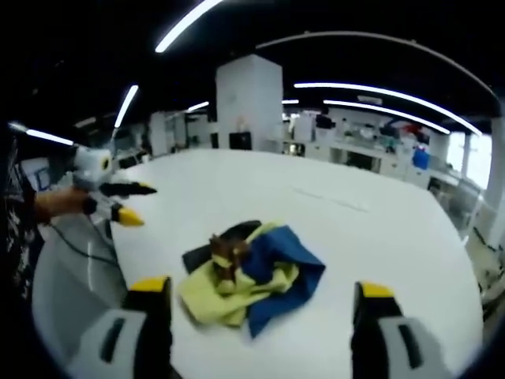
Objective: Fold the garment on the visible template until the final outline fits inside the template.
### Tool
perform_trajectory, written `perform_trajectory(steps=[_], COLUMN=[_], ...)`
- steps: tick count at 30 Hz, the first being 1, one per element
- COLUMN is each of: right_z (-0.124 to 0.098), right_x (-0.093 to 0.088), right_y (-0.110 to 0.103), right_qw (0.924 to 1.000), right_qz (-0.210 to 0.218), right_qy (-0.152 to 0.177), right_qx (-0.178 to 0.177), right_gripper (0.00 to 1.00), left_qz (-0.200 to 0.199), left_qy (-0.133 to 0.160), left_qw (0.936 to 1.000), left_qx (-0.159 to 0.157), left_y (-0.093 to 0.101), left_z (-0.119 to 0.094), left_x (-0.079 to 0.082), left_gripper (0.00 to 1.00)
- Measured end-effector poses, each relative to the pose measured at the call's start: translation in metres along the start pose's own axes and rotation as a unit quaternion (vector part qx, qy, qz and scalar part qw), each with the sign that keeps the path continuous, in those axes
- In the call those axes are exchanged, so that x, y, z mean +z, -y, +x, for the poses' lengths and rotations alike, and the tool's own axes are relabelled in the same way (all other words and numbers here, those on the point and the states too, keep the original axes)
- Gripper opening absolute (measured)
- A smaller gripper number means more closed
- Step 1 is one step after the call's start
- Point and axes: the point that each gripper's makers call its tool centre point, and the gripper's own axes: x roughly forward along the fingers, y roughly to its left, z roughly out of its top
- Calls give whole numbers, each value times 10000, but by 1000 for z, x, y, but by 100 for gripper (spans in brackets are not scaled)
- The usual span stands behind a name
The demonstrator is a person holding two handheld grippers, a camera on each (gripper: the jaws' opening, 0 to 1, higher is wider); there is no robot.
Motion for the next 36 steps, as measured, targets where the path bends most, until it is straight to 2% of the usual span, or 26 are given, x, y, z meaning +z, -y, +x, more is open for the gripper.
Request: perform_trajectory(steps=[3,12,16,20,21,25,27,30,34,36], right_z=[4,21,32,45,48,61,66,77,91,96], right_x=[4,13,15,16,15,15,14,11,6,3], right_y=[-1,-10,-13,-15,-15,-12,-10,-7,0,3], right_qw=[9999,9970,9945,9913,9907,9881,9867,9844,9811,9793], right_qz=[-60,-446,-662,-816,-865,-1023,-1089,-1183,-1310,-1406], right_qy=[-3,-14,-78,-117,-147,-223,-245,-322,-456,-507], right_qx=[138,636,809,1023,1043,1128,1180,1266,1347,1366], right_gripper=[87,66,58,50,48,45,41,34,31,29], left_qz=[-16,76,35,-5,37,182,193,216,124,123], left_qy=[-23,105,97,13,-93,-199,-240,-333,-406,-450], left_qw=[9998,9990,9979,9968,9962,9946,9942,9928,9914,9905], left_qx=[-203,-433,-642,-802,-862,-1000,-1026,-1134,-1239,-1295], left_y=[4,6,10,14,15,19,12,16,16,20], left_z=[6,30,43,55,60,75,84,98,113,114], left_x=[5,24,27,23,18,14,7,5,1,2], left_gripper=[68,53,40,29,27,26,25,23,21,19])
